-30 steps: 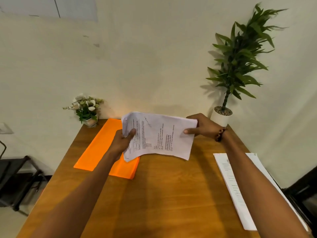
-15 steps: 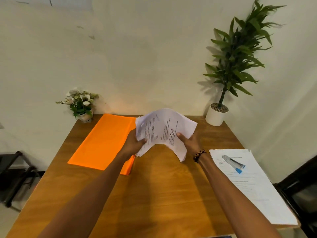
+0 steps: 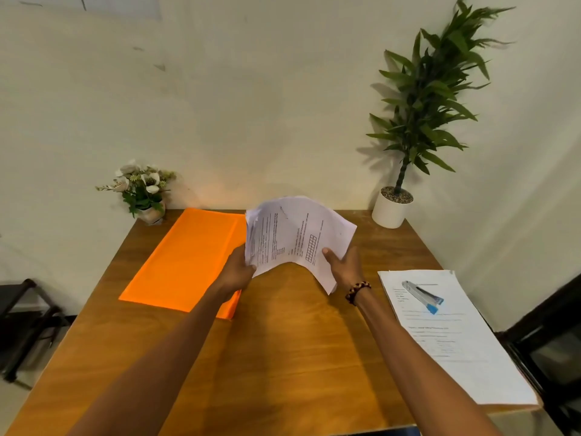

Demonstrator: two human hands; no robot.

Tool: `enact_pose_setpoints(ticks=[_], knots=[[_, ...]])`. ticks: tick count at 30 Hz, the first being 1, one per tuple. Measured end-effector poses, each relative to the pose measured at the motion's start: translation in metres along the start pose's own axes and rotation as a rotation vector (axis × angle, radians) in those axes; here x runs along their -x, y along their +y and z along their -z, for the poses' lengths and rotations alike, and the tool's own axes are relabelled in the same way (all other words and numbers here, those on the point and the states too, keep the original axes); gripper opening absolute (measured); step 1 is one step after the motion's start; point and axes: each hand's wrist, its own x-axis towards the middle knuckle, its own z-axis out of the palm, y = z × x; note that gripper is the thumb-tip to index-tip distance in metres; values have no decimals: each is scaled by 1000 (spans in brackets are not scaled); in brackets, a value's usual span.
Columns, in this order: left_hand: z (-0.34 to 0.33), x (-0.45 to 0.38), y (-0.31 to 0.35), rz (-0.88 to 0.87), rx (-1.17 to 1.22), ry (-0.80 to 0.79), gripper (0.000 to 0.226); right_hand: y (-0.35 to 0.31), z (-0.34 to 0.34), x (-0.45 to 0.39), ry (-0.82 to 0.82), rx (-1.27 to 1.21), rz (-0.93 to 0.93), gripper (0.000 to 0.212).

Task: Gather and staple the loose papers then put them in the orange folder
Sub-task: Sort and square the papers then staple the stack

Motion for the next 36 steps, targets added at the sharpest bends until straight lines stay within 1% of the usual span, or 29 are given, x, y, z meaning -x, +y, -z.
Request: enact_pose_setpoints(ticks=[2,5,6,9,11,12,14,17,18,20,21,22,23,25,26,27,28,31,34,35,36], knots=[[1,1,0,6,44,9,54,-1,0,2,21,-11,-6,30],[3,5,-5,72,23,-67,59,8,-4,4,-44,55,-61,32],[4,6,-5,91,27,-83,60,11,-5,5,-33,70,-89,34],[12,5,-1,85,93,-47,61,5,-2,5,35,80,-104,33],[23,4,2,94,144,-16,58,0,5,0,18,101,-86,31],[28,5,1,102,163,-10,57,-2,9,-2,-10,102,-82,33],[36,5,0,115,181,-9,57,-1,22,-5,-120,64,-104,40],[45,14,-2,139,276,-65,59,8,39,-2,-307,-163,-188,49],[46,17,-3,147,313,-108,58,11,44,0,-363,-239,-212,57],[45,21,-7,138,352,-204,52,15,50,3,-428,-269,-230,79],[44,21,-9,117,350,-242,50,15,51,5,-440,-248,-213,81],[42,23,-8,94,333,-246,49,15,52,7,-444,-226,-200,75],[40,24,-6,66,304,-208,47,15,51,9,-439,-206,-188,65],[38,22,-3,7,276,-28,42,11,51,13,-394,-156,-149,44],[38,20,-1,-23,311,41,39,9,51,14,-364,-124,-121,38],[38,18,2,-44,364,67,37,7,51,14,-338,-96,-92,34],[39,17,5,-58,393,58,37,6,52,13,-311,-81,-68,33],[37,13,15,-102,341,-7,42,-2,54,13,-267,-71,-6,36],[30,12,18,-147,329,22,40,-5,54,14,-209,-65,16,35],[26,12,18,-148,328,49,38,-5,53,16,-177,-54,24,41],[22,12,17,-148,334,76,37,-3,53,16,-153,-51,28,55]])
